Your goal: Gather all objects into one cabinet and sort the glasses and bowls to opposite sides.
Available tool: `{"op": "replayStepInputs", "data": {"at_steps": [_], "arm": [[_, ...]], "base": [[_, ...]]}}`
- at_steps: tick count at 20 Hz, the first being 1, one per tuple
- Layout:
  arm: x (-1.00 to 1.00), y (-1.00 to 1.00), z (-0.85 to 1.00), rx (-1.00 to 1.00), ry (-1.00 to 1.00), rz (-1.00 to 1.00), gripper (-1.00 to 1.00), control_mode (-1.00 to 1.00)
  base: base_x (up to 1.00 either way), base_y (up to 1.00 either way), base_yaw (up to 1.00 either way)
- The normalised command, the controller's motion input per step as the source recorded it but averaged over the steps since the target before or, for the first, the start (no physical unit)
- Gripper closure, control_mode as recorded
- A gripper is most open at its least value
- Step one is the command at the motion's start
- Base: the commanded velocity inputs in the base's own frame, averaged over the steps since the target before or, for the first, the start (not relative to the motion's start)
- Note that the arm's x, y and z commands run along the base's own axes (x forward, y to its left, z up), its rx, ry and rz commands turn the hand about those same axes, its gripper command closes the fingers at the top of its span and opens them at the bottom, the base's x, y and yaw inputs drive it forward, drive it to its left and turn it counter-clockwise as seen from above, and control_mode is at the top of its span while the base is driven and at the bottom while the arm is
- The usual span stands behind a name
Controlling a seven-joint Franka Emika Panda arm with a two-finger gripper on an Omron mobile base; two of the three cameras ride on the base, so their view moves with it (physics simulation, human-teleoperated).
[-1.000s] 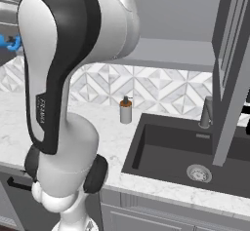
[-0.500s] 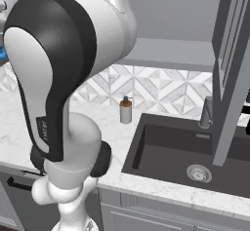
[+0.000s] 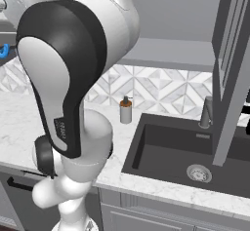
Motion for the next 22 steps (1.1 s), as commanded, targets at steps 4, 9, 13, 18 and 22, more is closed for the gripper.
{"op": "replayStepInputs", "data": {"at_steps": [4,9,13,18,22], "arm": [[0.0,0.0,0.0,0.0,0.0,0.0,1.0,-1.0],[0.0,0.0,0.0,0.0,0.0,0.0,1.0,1.0],[0.0,0.0,0.0,0.0,0.0,0.0,1.0,1.0],[0.0,0.0,0.0,0.0,0.0,0.0,1.0,1.0],[0.0,0.0,0.0,0.0,0.0,0.0,1.0,1.0]], "base": [[0.0,0.0,0.0],[-0.08,0.0,0.0],[-0.95,-0.13,0.02],[-1.0,-0.12,0.03],[-0.64,-0.02,0.04]]}}
